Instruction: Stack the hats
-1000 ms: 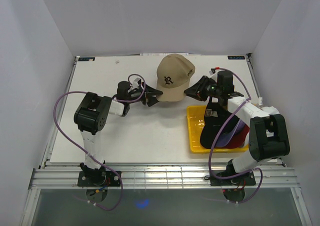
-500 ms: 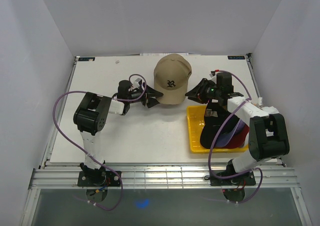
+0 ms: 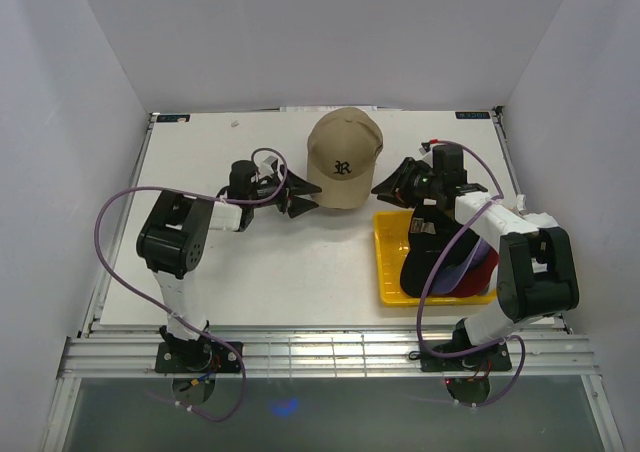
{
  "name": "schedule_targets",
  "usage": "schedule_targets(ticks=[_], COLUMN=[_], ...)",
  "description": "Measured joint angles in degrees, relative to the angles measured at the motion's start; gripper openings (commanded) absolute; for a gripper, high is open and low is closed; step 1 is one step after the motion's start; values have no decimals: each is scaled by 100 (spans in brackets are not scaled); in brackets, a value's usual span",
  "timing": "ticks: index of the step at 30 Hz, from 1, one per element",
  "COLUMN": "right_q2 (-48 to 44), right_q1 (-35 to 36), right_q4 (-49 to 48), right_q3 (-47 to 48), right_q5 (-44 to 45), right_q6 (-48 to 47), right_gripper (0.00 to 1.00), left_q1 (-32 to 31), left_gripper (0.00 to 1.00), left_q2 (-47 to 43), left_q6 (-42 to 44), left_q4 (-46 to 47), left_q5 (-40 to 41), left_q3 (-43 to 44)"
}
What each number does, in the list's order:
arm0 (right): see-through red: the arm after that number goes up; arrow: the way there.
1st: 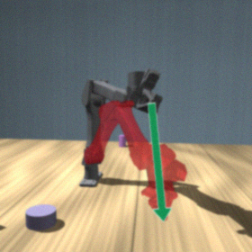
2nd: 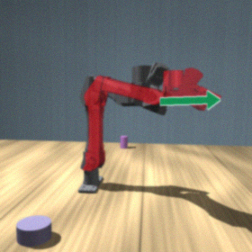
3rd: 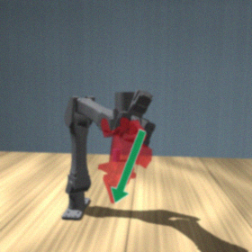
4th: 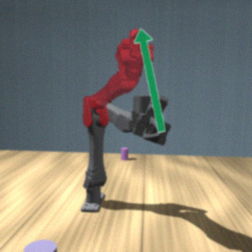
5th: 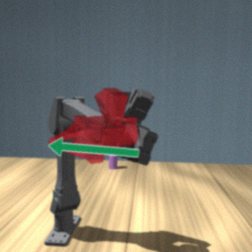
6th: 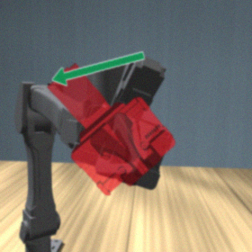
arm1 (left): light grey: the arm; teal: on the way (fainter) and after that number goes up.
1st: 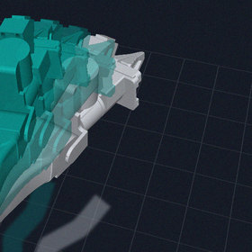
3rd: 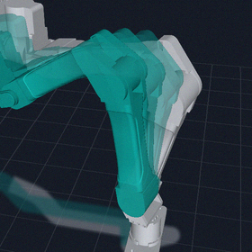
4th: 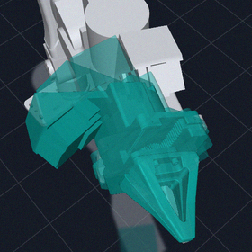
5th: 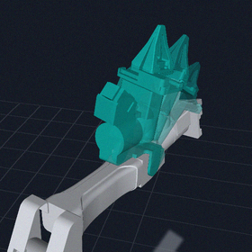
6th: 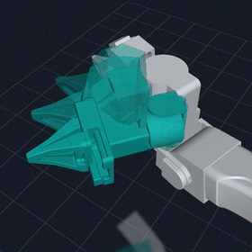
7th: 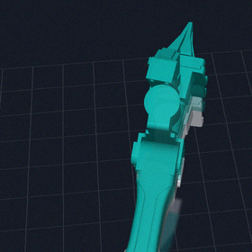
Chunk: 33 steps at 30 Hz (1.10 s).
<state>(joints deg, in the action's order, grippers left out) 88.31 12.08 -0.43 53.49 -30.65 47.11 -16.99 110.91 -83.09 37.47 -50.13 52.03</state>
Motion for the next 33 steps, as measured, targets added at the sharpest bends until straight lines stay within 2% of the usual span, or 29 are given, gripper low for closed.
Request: schedule_targets(ticks=[11,16,23,27,33], right_q2=[0,-116,-807,-1335,-2496], right_q1=[0,0,0,-55,-468], right_q4=[79,535,1121,1593,2157], right_q3=[52,391,1169,1602,2098], right_q5=[17,136,323,400,535], right_q6=[-116,-299,-619,-798,-874], right_gripper=[38,38,38,40,42], left_q1=[291,317,195,-470,-2212], left_gripper=[63,64,65,66,66], left_q2=[-297,-855,-1672,-1985,-2024], left_q6=[487,1231,2424,3174,3906], left_q4=[-492,-1307,-2653,-3515,-4356], left_q5=[140,299,745,1432,2476], left_q3=[-498,-380,361,955,1733])
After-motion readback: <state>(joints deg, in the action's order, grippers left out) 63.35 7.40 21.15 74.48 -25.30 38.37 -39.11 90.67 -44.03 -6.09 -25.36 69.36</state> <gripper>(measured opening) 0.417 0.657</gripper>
